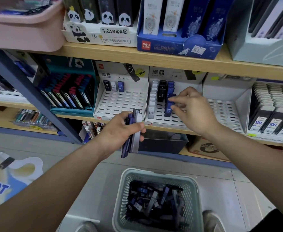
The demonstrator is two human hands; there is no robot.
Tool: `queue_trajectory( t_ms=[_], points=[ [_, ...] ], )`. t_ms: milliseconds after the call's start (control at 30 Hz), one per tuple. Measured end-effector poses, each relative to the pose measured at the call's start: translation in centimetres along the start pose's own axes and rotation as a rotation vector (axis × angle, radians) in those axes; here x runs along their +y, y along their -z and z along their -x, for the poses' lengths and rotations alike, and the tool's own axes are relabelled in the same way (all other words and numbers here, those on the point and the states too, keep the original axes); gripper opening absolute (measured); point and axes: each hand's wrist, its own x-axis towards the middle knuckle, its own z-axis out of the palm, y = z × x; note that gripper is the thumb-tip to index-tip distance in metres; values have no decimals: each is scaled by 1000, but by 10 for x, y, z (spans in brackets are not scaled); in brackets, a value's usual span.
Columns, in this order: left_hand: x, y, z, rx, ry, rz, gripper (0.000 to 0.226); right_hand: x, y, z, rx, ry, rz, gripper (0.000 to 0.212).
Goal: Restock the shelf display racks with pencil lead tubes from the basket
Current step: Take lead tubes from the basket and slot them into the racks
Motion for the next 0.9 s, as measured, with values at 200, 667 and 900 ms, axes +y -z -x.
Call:
queue_trajectory(
  t_ms=[200,667,900],
  points=[
    [4,-9,4,-85,9,65,20,-49,5,11,-275,-104,-543,13],
    [-1,-14,6,-168,10,101,25,-52,9,17,-424,-398,-928,7],
    [-3,-15,5,-178,1,54,22,-52,17,15,-310,-364,-988,5]
  ],
)
